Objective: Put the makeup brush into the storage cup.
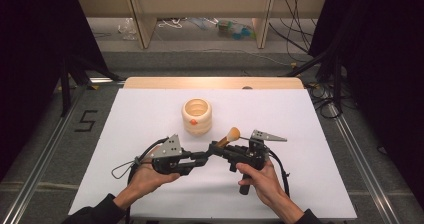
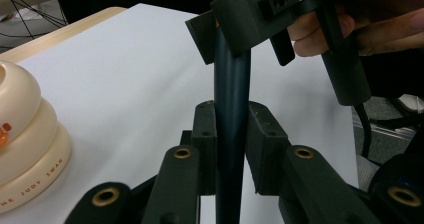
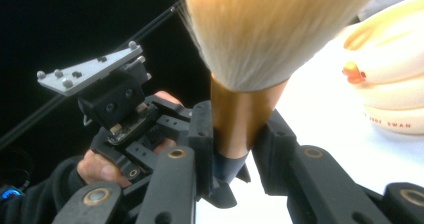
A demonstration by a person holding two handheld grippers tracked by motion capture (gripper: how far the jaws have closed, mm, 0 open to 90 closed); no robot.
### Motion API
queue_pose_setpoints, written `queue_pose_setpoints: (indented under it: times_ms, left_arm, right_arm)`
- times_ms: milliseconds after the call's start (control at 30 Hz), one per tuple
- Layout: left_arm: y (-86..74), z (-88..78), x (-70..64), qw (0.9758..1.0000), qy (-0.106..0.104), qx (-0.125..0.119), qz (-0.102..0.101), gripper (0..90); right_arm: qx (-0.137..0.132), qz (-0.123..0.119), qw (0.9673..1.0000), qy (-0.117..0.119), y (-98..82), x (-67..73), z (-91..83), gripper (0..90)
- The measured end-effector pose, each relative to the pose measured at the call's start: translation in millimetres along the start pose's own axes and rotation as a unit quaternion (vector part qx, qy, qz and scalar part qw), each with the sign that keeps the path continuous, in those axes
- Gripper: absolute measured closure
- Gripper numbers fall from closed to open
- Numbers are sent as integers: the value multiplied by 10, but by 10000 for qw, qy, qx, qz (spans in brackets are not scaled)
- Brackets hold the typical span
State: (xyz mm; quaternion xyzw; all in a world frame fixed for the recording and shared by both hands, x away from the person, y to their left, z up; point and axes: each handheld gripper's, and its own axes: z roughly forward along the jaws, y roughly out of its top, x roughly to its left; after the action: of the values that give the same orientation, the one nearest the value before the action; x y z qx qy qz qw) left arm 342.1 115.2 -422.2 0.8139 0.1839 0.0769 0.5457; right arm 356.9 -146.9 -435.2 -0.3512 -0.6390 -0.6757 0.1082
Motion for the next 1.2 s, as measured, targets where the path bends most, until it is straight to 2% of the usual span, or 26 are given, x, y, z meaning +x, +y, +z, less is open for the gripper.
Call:
queue_pose_setpoints:
  times_ms: [100, 133, 200, 300, 400, 500, 533, 633, 700, 767, 800, 867, 900, 967, 1000, 1100, 1167, 1200]
  left_arm:
    - [2, -5, 12, 9999, -124, -19, 1, 745]
    - [2, -11, -1, 9999, -119, -13, -71, 717]
    - [3, -19, -15, 9999, -46, -27, -85, 621]
    - [-4, -22, -7, 10000, 5, 16, -4, 522]
    - [-43, -18, -17, 9998, 60, 53, -175, 382]
    - [-76, -38, -23, 9997, 165, 54, -166, 350]
    - [-81, -49, -19, 9997, 187, 42, -146, 337]
    - [-94, -93, -14, 9994, 252, -6, -229, 310]
    - [-111, -116, -4, 9993, 272, -36, -260, 295]
    - [-128, -131, -14, 9988, 357, -27, -322, 280]
    - [-138, -136, -9, 9989, 378, -46, -285, 273]
    - [-168, -139, -13, 9986, 352, -53, -383, 269]
    - [-180, -146, -19, 9984, 395, -16, -392, 269]
    - [-209, -149, -13, 9988, 427, -2, -256, 260]
    - [-222, -149, -14, 9987, 456, 21, -231, 253]
    - [-257, -159, -15, 9983, 520, 10, -273, 251]
    - [-276, -171, -7, 9979, 599, 59, -251, 251]
    - [-284, -178, 9, 9980, 611, 89, -139, 251]
  right_arm:
    - [51, -204, 9998, -43, 15, 41, 5, 726]
    - [31, -317, 9995, -52, 23, 47, 8, 727]
    - [37, -396, 9991, -110, 40, 67, 2, 727]
    - [-2, -491, 9987, -141, 64, 65, -14, 727]
    - [40, -604, 9980, -195, 82, 78, -28, 727]
    - [145, -771, 9966, -269, 100, 113, -31, 727]
    - [171, -920, 9951, -307, 112, 125, -30, 727]
    - [240, -1089, 9930, -387, 141, 159, -35, 727]
    - [250, -1278, 9904, -472, 163, 164, -32, 727]
    - [303, -1358, 9887, -566, 193, 177, -45, 727]
    - [300, -1375, 9883, -594, 205, 179, -48, 727]
    - [336, -1563, 9846, -711, 235, 162, -54, 727]
    - [421, -1557, 9838, -780, 253, 164, -62, 727]
    - [411, -1649, 9816, -865, 279, 149, -56, 727]
    - [491, -1717, 9795, -928, 297, 144, -59, 728]
    - [584, -1806, 9768, -996, 337, 128, -37, 727]
    - [740, -1942, 9718, -1111, 370, 123, -20, 727]
    - [693, -1925, 9722, -1138, 379, 120, -1, 727]
